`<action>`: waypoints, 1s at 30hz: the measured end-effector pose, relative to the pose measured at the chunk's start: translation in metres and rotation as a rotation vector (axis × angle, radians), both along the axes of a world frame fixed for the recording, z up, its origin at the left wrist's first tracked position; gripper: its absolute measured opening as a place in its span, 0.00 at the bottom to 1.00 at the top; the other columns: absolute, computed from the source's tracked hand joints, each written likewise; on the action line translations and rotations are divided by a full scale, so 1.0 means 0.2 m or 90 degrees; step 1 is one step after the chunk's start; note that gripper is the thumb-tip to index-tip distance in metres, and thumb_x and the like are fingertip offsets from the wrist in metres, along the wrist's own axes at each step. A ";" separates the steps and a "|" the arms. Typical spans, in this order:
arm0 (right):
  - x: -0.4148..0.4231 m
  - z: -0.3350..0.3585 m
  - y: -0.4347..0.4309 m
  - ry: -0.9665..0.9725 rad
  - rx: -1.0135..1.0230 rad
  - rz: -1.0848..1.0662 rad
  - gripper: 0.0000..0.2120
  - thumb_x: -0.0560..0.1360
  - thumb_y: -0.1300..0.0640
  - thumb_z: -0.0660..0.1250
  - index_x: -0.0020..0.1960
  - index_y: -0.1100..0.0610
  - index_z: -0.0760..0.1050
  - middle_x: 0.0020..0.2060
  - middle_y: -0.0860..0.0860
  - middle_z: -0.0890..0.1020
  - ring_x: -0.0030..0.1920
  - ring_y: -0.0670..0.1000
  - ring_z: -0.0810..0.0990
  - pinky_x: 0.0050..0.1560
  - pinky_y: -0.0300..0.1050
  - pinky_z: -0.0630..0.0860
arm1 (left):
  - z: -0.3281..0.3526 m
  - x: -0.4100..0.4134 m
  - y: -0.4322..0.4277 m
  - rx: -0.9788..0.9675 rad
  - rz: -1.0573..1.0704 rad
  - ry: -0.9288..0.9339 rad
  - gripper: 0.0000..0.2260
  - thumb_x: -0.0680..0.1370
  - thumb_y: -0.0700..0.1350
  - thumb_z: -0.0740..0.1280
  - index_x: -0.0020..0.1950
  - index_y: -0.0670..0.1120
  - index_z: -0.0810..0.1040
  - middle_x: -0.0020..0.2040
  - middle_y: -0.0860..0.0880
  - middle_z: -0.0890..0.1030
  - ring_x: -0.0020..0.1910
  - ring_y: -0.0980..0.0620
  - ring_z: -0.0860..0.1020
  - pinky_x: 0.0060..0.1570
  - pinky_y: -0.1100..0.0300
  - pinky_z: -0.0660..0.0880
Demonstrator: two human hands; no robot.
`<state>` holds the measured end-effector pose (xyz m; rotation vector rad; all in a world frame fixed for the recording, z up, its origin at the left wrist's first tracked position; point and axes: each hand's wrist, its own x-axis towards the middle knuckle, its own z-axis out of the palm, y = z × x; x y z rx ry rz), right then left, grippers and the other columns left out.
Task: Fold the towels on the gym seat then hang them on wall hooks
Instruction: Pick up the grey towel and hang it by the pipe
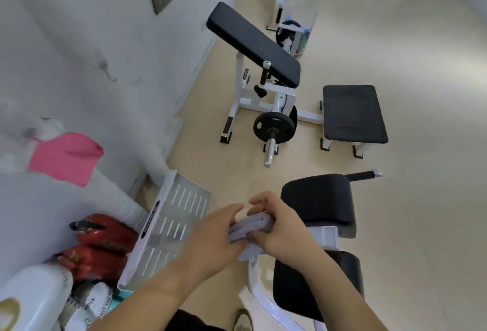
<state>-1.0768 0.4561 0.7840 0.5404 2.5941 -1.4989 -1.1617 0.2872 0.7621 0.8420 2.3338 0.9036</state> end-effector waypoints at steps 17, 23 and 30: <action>-1.22 0.16 -0.65 0.020 -0.075 0.201 0.14 0.65 0.59 0.83 0.41 0.51 0.79 0.34 0.45 0.80 0.35 0.44 0.75 0.39 0.43 0.74 | 0.25 -0.85 -0.82 0.060 0.239 -0.084 0.11 0.75 0.54 0.74 0.49 0.48 0.79 0.39 0.53 0.80 0.36 0.58 0.76 0.39 0.60 0.76; -1.61 0.16 -0.45 -0.052 -0.113 0.144 0.21 0.66 0.48 0.84 0.55 0.51 0.82 0.49 0.50 0.84 0.48 0.46 0.81 0.46 0.35 0.77 | 0.27 -1.16 -0.74 0.164 0.365 -0.153 0.07 0.78 0.47 0.71 0.54 0.50 0.84 0.49 0.48 0.88 0.50 0.50 0.86 0.52 0.49 0.83; -2.09 0.06 -0.19 -0.107 -0.238 0.157 0.28 0.66 0.43 0.81 0.55 0.61 0.78 0.45 0.53 0.81 0.47 0.51 0.79 0.50 0.47 0.74 | 0.27 -1.56 -0.50 0.226 0.563 -0.204 0.04 0.81 0.43 0.70 0.54 0.50 0.84 0.48 0.53 0.88 0.48 0.55 0.86 0.52 0.55 0.83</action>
